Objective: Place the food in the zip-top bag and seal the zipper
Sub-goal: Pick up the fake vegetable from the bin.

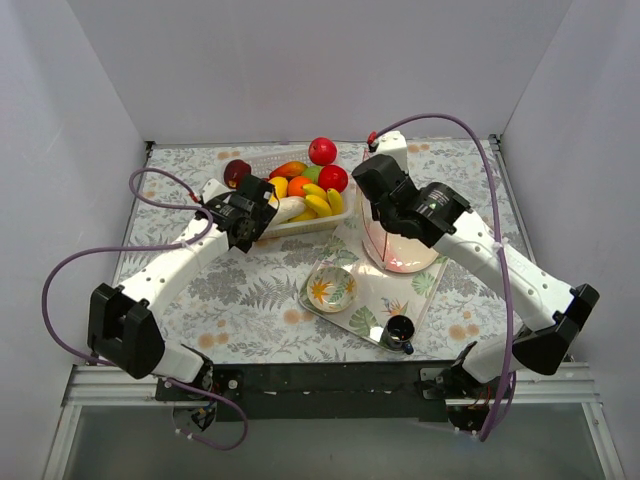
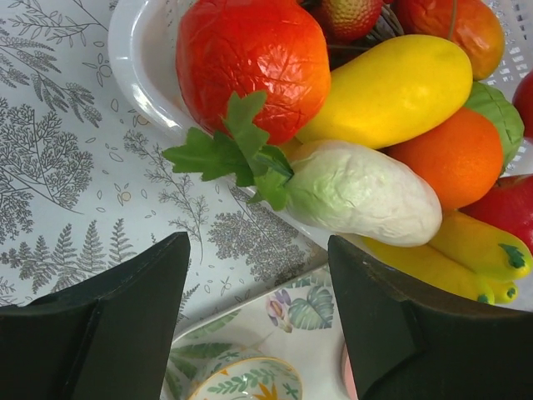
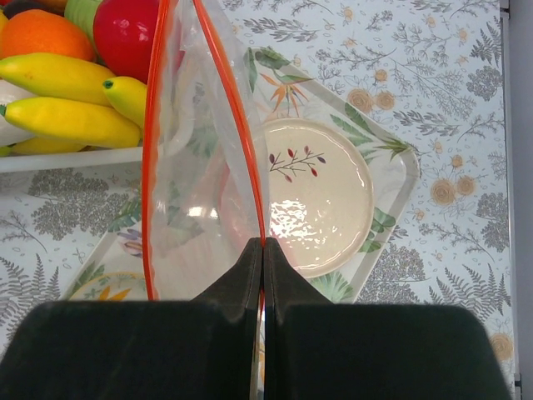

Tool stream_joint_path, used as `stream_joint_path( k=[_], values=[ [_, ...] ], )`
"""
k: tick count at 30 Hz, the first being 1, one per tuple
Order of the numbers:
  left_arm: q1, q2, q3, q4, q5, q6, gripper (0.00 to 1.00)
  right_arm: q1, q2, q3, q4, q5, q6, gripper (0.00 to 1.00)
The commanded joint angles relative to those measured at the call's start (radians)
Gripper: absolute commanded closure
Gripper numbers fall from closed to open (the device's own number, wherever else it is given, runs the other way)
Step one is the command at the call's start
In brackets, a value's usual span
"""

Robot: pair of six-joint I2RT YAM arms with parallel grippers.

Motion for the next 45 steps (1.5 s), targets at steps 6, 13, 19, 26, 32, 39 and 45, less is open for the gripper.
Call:
stream_joint_path(
  k=[6, 13, 19, 26, 32, 39, 45],
  values=[
    [0.075, -0.033, -0.086, 0.118, 0.049, -0.490, 0.37, -0.003, -0.067, -0.031, 0.049, -0.021, 0.011, 0.99],
    [0.086, -0.004, -0.057, 0.161, 0.077, -0.475, 0.46, -0.003, -0.096, -0.065, 0.060, -0.038, 0.019, 0.99],
    [0.093, 0.016, -0.046, 0.176, 0.073, -0.475, 0.50, -0.003, -0.101, -0.070, 0.065, -0.046, 0.018, 0.99],
    [0.095, 0.012, -0.075, 0.237, 0.077, -0.477, 0.68, -0.003, -0.110, -0.084, 0.068, -0.044, 0.013, 0.99],
    [0.095, 0.012, -0.092, 0.277, 0.090, -0.440, 0.96, -0.003, -0.115, -0.093, 0.072, -0.047, 0.010, 0.99],
    [0.095, -0.048, -0.089, 0.375, 0.098, -0.265, 1.00, -0.003, -0.107, -0.081, 0.085, -0.056, 0.001, 0.99],
    [0.095, -0.103, -0.105, 0.550, 0.139, -0.026, 1.00, -0.003, -0.089, -0.082, 0.132, -0.108, 0.010, 0.99]
  ],
)
